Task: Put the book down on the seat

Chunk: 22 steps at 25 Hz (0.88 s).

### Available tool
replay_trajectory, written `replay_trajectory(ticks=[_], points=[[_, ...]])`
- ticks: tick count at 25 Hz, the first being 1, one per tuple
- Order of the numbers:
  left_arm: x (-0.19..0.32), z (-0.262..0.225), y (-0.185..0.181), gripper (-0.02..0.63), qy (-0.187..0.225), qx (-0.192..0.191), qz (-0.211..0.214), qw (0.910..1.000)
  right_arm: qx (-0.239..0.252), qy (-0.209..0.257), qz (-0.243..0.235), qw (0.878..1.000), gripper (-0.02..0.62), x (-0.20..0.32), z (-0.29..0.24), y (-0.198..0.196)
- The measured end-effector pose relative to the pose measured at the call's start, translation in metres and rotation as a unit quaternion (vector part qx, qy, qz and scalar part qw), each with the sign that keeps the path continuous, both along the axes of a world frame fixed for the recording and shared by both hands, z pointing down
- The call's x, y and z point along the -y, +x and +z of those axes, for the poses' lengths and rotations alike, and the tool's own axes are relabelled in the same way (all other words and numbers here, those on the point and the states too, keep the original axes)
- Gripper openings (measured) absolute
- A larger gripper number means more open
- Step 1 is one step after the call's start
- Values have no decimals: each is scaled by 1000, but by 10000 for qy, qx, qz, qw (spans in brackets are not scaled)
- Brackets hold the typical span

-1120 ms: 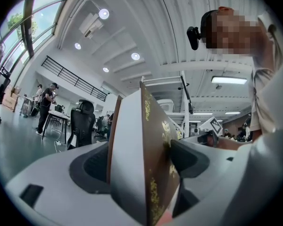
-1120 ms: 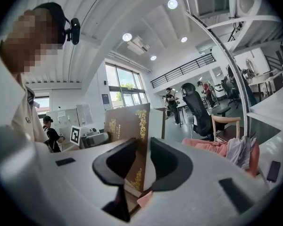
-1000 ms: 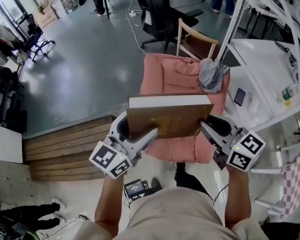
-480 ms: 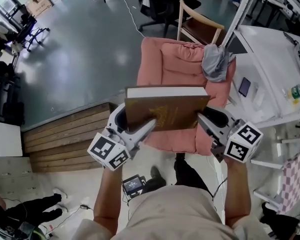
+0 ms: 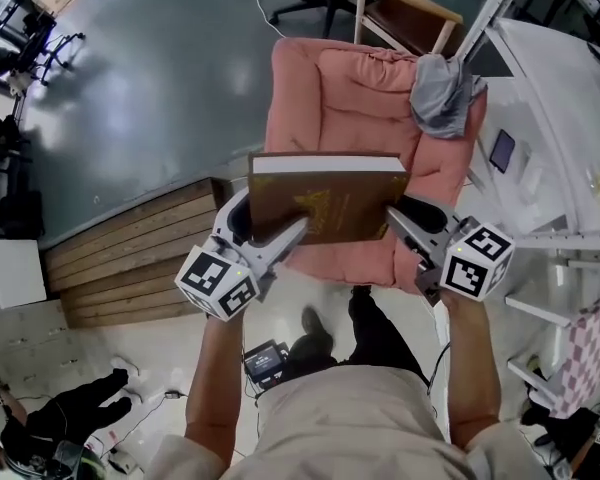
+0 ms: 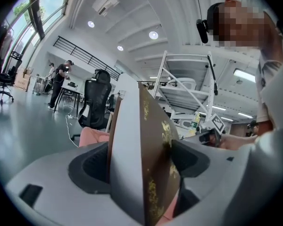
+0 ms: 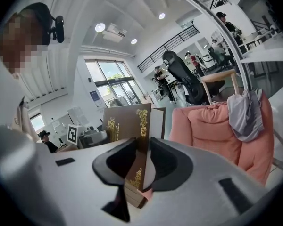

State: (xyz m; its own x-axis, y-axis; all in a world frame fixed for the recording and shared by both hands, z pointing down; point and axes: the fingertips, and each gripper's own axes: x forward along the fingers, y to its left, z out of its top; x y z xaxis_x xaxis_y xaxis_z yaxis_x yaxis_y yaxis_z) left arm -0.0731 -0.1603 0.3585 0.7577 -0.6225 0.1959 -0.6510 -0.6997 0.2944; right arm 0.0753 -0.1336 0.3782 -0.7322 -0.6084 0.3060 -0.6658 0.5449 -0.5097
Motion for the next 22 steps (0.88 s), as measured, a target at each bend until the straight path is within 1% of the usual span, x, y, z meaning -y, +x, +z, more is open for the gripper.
replay_trajectory(ticks=[5,10,16,22], points=[[17,50,2,369,-222,35,-12,9997,95,-328,22,9994,84,17,47,3],[33,100,6,370,-582,179,-56,9981,122,-672,30,9977,84,32,100,7],[45,168,10,371,-1053,400,-83,9936,263,-1181,30,9926,84,43,171,11],[49,227,7,373,-1409,529,-191,9884,351,-1549,-5,9873,83,47,231,8]])
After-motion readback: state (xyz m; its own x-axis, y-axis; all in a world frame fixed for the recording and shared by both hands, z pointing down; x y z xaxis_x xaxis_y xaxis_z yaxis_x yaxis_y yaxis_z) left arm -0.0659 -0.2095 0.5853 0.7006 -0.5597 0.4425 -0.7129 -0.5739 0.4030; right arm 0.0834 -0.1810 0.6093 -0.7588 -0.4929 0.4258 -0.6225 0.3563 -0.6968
